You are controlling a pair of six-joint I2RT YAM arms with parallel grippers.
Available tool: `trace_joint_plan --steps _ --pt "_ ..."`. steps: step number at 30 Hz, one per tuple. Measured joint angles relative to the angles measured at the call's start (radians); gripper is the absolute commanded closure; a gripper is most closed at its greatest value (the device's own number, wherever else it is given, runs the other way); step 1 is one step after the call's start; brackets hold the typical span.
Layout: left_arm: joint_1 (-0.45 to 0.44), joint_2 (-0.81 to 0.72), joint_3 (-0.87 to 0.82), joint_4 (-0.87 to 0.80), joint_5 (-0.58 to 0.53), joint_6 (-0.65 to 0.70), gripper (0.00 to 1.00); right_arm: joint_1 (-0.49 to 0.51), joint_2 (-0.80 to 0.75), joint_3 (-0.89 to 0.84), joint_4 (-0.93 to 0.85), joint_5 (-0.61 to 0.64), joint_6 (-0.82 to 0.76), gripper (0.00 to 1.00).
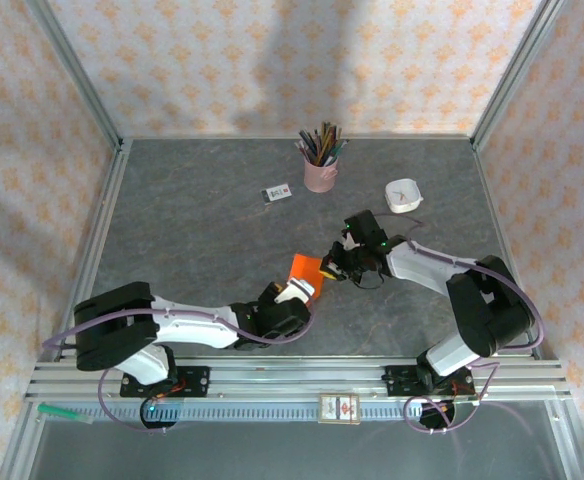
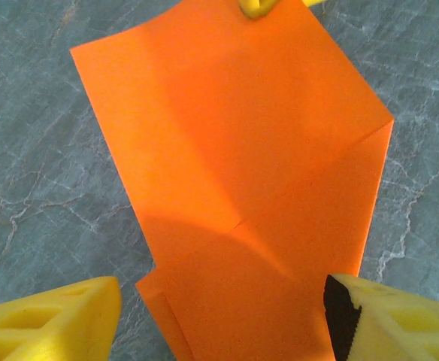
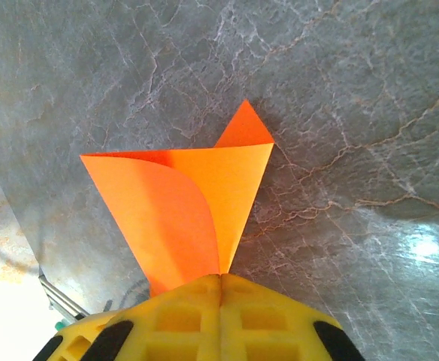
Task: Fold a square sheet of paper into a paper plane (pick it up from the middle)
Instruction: Perform the fifth fold on the wing at the bottom-center of the table.
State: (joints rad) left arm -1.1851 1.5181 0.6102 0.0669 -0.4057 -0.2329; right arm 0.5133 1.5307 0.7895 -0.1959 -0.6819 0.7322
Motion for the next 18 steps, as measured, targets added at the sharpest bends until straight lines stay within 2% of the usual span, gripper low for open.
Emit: trace_joint_plan --steps 5,12,18 --pt "-0.007 -0.018 0.0 0.001 0.003 -0.001 0.25 0.0 0.001 0.0 -0.001 0.0 -0.001 1.0" --pt "-0.016 -0.191 -0.045 0.046 0.031 0.0 0.25 0.0 0.011 0.011 -0.02 0.0 -0.004 1.0" --pt "-0.029 -0.106 -0.046 0.056 0.003 0.016 0.23 0.0 0.011 0.011 -0.026 0.0 -0.003 1.0"
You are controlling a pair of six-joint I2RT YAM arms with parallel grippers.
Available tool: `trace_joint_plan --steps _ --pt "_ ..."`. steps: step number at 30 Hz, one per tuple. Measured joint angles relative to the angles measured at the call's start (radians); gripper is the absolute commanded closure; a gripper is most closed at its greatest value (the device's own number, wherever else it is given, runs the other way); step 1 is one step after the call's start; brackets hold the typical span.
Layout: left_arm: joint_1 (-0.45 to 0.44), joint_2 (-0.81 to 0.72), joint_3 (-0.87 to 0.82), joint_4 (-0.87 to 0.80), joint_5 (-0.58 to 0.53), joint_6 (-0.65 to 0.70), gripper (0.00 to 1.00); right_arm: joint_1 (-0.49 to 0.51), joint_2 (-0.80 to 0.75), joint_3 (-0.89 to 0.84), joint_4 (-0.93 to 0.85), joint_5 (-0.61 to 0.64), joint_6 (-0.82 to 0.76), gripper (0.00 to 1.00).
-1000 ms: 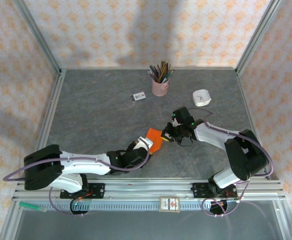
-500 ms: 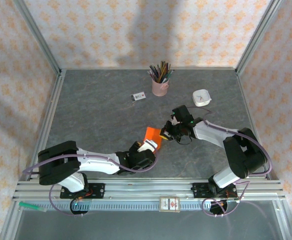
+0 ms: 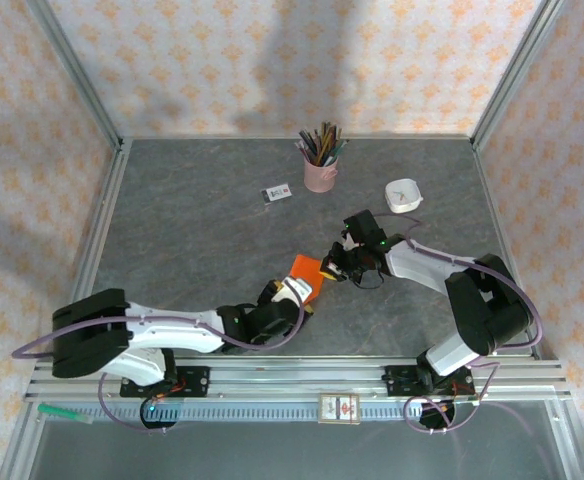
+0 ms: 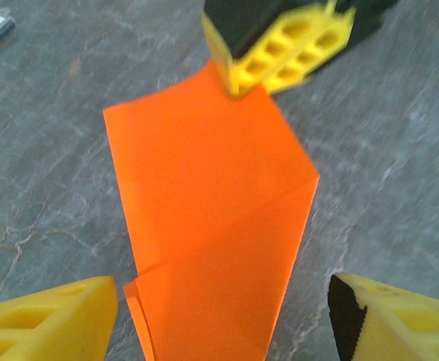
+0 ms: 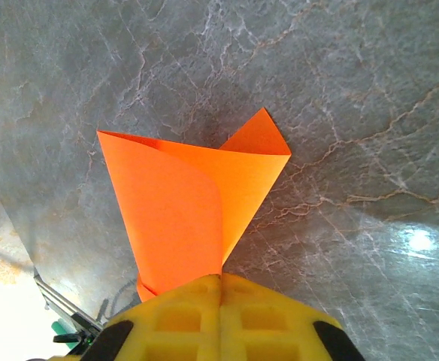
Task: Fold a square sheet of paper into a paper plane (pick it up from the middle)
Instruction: Perform the fifth fold on the wing at the bottom-center of the table.
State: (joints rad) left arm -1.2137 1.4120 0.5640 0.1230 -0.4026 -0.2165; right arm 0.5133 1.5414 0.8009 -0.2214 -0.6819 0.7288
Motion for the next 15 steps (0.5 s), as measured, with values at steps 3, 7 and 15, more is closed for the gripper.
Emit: trace_joint_plan --steps 3,7,15 --pt "-0.016 0.065 0.02 -0.006 -0.043 0.006 0.22 0.0 0.0 0.002 -0.001 0.0 0.0 1.0" --pt "-0.024 0.113 0.049 -0.006 -0.103 0.006 0.23 0.0 0.0 0.006 -0.003 0.0 0.0 1.0" --pt "-0.024 0.148 0.057 -0.006 -0.142 0.006 0.36 0.0 0.0 0.006 -0.004 0.0 0.0 1.0"
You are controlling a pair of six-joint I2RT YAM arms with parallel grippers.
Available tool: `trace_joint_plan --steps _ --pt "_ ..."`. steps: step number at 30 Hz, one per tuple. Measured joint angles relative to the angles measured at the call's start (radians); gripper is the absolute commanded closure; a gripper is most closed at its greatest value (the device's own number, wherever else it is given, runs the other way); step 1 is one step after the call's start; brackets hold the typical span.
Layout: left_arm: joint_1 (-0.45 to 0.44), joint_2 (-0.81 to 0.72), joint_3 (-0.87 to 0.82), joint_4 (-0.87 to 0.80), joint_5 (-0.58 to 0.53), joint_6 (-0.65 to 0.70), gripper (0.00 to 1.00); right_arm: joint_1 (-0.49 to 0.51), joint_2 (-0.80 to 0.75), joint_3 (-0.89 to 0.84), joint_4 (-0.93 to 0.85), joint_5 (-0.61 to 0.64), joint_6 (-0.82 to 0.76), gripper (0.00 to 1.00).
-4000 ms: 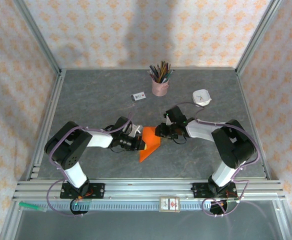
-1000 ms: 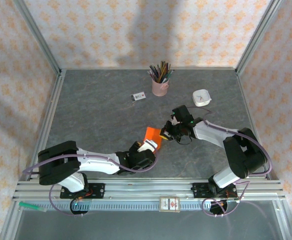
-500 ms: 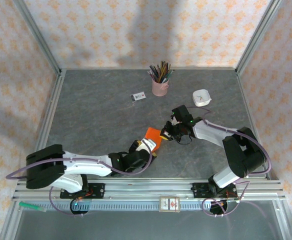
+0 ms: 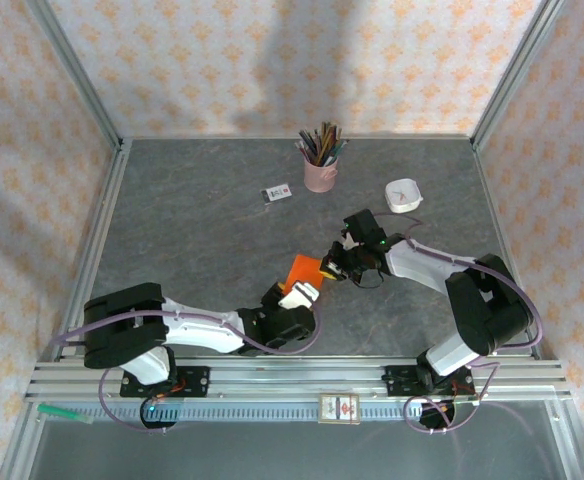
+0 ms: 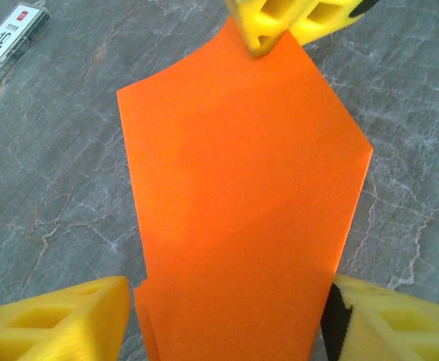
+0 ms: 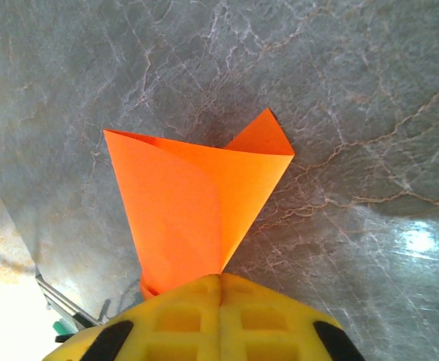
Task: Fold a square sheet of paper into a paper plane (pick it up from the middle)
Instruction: Perform the fifth fold on the wing at the bottom-center of the table.
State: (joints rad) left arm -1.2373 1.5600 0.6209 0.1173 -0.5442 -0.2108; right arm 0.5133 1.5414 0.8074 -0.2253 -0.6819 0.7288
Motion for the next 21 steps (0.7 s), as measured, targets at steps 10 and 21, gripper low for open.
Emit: trace_joint_plan --steps 10,21 --pt "0.0 0.005 0.0 0.008 -0.001 -0.003 0.62 0.0 0.0 0.0 0.0 0.0 0.0 1.0" --pt "0.0 0.012 0.0 0.023 0.008 0.003 0.89 0.0 0.003 0.0 0.0 0.0 0.0 1.0"
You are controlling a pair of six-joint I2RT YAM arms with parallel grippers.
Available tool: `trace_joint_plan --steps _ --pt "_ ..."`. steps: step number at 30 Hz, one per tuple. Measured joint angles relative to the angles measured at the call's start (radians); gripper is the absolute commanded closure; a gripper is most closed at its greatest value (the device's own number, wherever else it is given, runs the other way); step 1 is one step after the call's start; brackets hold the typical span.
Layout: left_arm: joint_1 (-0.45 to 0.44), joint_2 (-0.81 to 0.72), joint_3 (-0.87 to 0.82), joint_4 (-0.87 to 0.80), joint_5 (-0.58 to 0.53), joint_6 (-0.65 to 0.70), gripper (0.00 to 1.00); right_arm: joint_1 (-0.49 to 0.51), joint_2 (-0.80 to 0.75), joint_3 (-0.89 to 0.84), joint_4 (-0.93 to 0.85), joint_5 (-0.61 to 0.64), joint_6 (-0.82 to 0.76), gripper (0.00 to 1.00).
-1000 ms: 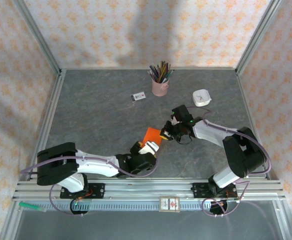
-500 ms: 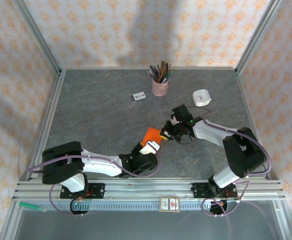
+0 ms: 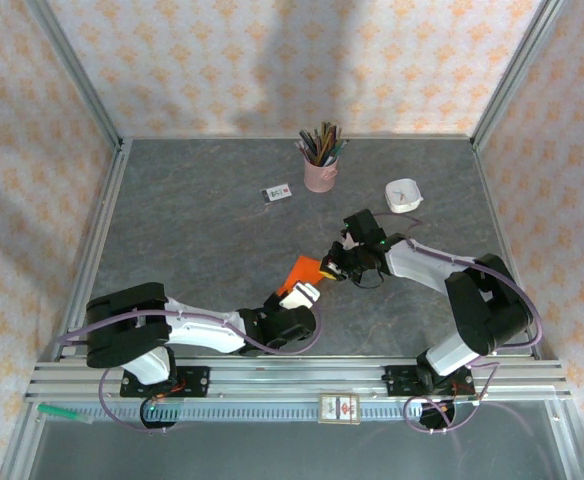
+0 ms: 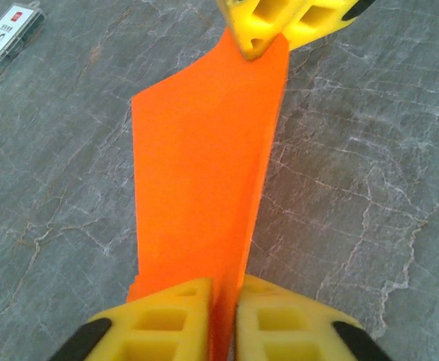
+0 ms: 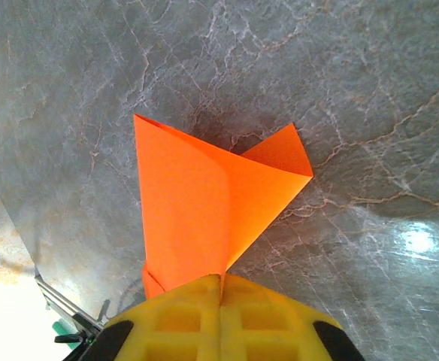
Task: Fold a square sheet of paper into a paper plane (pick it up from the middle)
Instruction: Perform the fifth fold on the wing at the bottom-center of the table.
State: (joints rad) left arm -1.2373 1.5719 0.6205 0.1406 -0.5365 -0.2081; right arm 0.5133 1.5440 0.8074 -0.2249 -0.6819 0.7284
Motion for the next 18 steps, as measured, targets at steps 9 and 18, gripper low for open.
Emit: trace_joint_plan --steps 9,18 --pt "0.0 0.0 0.0 0.021 0.065 -0.005 1.0 0.0 0.004 0.028 -0.021 0.001 -0.019 0.88" --pt "0.007 -0.032 -0.002 0.056 0.223 -0.105 1.0 -0.033 -0.004 0.086 -0.082 0.022 -0.095 0.73"
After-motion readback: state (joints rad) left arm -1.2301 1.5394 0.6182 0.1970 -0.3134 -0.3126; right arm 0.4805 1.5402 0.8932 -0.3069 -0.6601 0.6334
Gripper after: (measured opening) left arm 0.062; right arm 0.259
